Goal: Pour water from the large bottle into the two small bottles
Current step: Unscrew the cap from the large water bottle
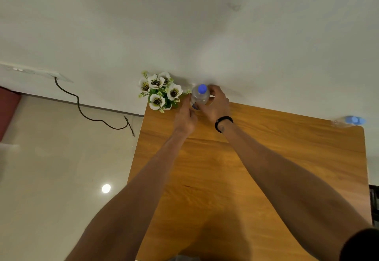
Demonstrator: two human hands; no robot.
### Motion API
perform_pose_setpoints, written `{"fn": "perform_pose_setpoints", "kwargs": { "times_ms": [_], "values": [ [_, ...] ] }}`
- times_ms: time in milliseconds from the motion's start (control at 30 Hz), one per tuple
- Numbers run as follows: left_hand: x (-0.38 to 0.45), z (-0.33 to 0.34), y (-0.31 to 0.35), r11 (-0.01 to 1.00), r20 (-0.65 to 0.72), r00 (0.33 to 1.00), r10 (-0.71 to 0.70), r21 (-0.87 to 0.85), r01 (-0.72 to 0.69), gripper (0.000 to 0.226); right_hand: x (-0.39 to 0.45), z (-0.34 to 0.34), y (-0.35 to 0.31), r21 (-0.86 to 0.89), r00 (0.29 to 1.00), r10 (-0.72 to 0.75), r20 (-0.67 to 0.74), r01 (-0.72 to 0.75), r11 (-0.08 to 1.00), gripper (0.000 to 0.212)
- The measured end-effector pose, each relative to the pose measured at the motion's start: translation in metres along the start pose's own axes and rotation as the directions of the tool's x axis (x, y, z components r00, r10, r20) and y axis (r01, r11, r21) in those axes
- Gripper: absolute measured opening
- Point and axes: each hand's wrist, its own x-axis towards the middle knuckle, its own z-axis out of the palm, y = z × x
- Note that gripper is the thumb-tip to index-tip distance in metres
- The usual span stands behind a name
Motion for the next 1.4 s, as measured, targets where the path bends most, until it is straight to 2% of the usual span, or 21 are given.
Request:
{"fn": "perform_pose_setpoints", "kwargs": {
  "times_ms": [133,300,433,533,633,733,867,1100,1400],
  "values": [
    [0.000,-0.001,0.001,1.000,0.003,1.000,0.006,0.015,-0.006,0.057,-0.001,0.000,0.001,-0.013,1.000,-0.006,-0.018,0.005,1.000,0.070],
    [-0.007,0.002,0.000,0.998,-0.010,0.999,0.032,0.048,-0.031,0.045,-0.014,-0.004,0.008,-0.046,0.999,-0.011,-0.041,0.009,0.999,0.062],
    [-0.025,0.005,-0.001,0.998,0.004,1.000,0.028,0.053,-0.028,0.049,-0.027,-0.007,0.015,-0.088,0.999,-0.032,-0.044,0.028,0.996,0.064],
    [-0.042,0.008,-0.005,0.998,0.043,0.997,0.056,0.035,-0.058,0.048,-0.042,-0.014,0.024,-0.104,0.997,-0.072,-0.019,0.070,0.992,0.074],
    [-0.063,0.011,-0.011,0.995,0.062,0.996,0.064,0.067,-0.069,0.049,-0.061,-0.023,0.033,-0.123,0.998,-0.067,0.010,0.068,0.990,0.061],
    [-0.086,0.015,-0.021,0.991,0.112,0.990,0.082,0.099,-0.093,0.050,-0.083,-0.032,0.044,-0.144,0.998,-0.043,0.048,0.049,0.988,0.061],
    [-0.117,0.021,-0.032,0.992,0.130,0.984,0.124,0.022,-0.128,0.043,-0.119,-0.047,0.056,-0.158,0.997,-0.039,0.066,0.049,0.986,0.060],
    [-0.184,0.021,-0.072,0.989,0.097,0.993,-0.070,-0.121,0.082,0.041,-0.196,-0.066,0.074,-0.173,0.991,0.008,0.131,0.015,0.985,0.063],
    [-0.261,0.025,-0.103,0.988,0.048,0.994,-0.093,-0.120,0.098,0.023,-0.290,-0.072,0.100,-0.195,0.971,-0.002,0.238,0.050,0.980,0.074]
  ]
}}
